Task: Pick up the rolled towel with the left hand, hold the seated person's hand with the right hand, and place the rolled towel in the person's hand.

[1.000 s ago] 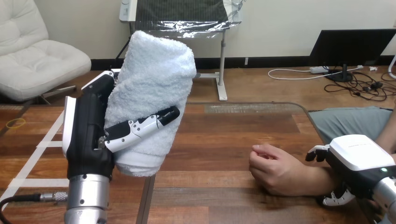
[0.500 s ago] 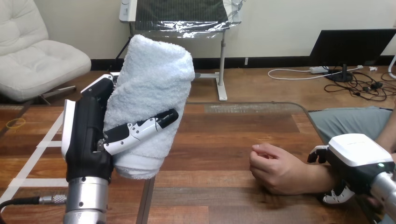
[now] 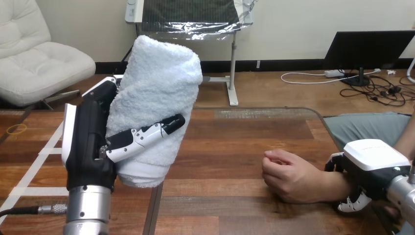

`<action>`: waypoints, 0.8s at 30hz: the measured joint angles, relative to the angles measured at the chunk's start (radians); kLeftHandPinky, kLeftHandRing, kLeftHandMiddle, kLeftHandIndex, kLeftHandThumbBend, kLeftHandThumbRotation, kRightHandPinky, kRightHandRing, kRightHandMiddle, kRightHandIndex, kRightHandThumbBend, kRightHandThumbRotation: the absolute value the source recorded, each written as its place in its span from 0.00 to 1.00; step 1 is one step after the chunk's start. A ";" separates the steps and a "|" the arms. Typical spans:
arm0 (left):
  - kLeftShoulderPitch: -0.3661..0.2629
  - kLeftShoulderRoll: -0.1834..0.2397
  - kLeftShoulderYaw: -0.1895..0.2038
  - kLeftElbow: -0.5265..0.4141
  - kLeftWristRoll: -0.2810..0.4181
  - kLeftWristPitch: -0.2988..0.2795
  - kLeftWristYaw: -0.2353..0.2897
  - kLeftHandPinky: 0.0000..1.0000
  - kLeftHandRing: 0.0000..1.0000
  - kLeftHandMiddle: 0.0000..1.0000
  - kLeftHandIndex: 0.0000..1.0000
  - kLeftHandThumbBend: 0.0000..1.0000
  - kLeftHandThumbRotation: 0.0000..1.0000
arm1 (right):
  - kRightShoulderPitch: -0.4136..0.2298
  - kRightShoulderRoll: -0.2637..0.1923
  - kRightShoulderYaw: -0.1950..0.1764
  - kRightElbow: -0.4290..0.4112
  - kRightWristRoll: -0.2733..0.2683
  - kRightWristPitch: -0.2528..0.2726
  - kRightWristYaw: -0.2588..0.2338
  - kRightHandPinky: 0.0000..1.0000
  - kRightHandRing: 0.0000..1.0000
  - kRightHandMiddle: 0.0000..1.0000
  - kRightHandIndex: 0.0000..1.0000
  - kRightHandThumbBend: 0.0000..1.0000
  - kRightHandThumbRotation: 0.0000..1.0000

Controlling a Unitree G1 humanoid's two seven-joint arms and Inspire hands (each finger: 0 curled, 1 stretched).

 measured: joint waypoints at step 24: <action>0.000 0.003 0.015 0.000 -0.017 -0.007 -0.005 0.17 0.22 0.28 0.35 0.47 0.00 | -0.028 0.003 0.015 0.036 0.048 0.032 0.029 0.30 0.40 0.48 0.52 0.87 0.01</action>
